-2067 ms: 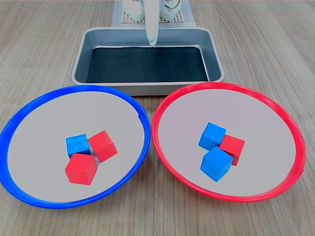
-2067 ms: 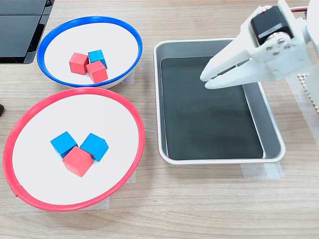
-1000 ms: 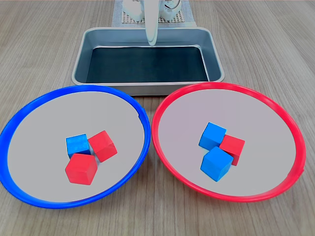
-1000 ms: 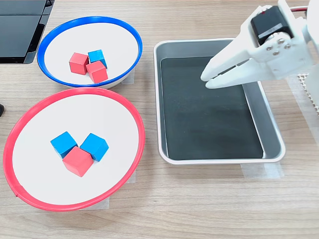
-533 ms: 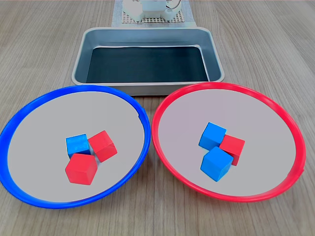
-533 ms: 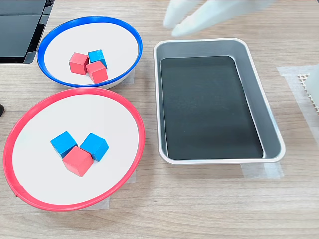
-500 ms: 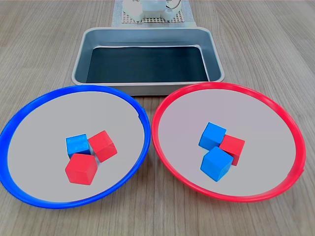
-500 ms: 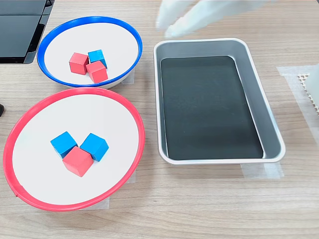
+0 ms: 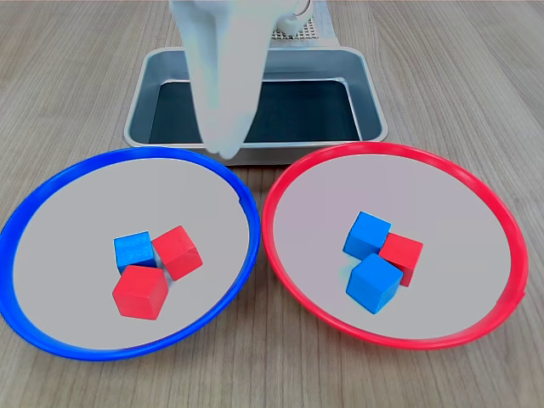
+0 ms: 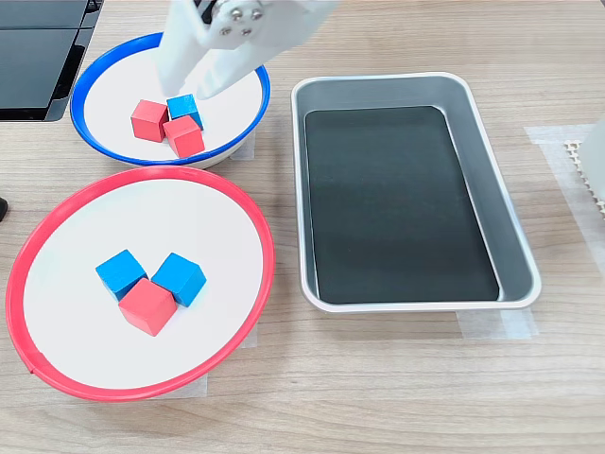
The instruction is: Relocate any misplaced blocks to their matching dishes.
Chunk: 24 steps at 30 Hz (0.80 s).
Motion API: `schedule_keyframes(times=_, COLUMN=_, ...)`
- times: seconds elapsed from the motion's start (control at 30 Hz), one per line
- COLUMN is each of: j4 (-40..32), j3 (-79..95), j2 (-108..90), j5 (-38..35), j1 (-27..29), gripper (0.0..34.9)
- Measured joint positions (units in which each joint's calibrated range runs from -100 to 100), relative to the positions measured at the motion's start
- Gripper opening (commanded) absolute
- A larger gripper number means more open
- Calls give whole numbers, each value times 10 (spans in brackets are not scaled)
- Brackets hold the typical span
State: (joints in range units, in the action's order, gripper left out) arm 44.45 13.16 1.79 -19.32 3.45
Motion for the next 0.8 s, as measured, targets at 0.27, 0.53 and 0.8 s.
schedule_keyframes(times=0.27, j4=11, j3=-103, j2=115, j5=-44, j1=48, gripper=125)
schedule_keyframes(times=0.53, j4=11, j3=-162, j2=183, j5=-66, j1=58, gripper=140)
schedule_keyframes(times=0.8, j4=42, j3=-163, j2=189, j5=-75, j1=58, gripper=142)
